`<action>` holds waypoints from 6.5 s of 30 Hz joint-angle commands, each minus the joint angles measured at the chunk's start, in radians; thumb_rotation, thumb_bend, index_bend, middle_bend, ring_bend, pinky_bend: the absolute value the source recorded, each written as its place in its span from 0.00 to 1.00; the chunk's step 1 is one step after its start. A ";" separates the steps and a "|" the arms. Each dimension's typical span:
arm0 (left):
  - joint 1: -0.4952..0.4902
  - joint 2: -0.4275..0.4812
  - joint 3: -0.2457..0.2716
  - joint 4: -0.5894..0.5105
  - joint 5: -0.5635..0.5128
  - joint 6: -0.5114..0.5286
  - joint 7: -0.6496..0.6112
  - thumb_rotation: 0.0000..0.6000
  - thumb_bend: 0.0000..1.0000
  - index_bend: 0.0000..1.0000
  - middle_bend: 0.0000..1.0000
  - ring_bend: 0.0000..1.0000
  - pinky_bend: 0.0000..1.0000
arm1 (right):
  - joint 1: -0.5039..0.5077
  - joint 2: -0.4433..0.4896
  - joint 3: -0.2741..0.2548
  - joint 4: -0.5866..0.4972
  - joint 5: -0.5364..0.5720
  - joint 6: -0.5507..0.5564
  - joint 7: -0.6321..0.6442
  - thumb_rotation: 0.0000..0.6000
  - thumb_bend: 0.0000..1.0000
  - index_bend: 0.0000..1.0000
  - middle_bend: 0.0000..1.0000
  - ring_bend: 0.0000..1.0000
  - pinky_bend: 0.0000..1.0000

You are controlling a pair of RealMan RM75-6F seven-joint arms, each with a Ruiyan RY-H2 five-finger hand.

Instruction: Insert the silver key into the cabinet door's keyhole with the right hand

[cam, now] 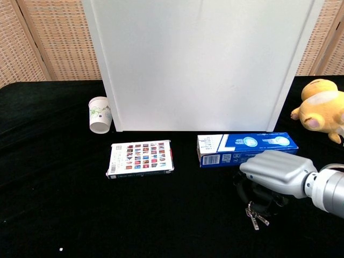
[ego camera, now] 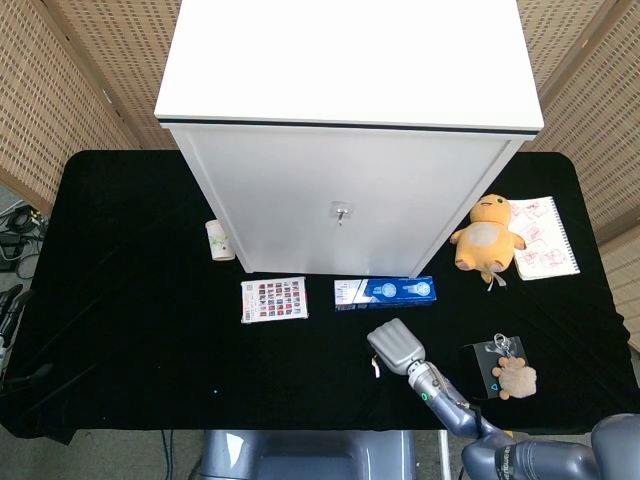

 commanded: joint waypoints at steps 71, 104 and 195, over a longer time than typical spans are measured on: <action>-0.026 -0.013 0.004 -0.001 -0.032 -0.065 0.029 1.00 0.00 0.00 0.00 0.00 0.00 | 0.223 0.671 0.357 -0.596 0.036 0.111 -0.053 1.00 0.62 0.65 0.90 0.91 1.00; -0.037 -0.019 0.003 0.002 -0.050 -0.087 0.045 1.00 0.00 0.00 0.00 0.00 0.00 | 0.354 0.485 0.329 -0.540 0.138 0.284 -0.406 1.00 0.62 0.67 0.90 0.91 1.00; -0.008 -0.023 0.024 0.000 0.011 -0.014 0.048 1.00 0.00 0.00 0.00 0.00 0.00 | -0.076 0.641 -0.015 -0.331 -0.458 0.665 0.007 1.00 0.16 0.45 0.61 0.66 0.87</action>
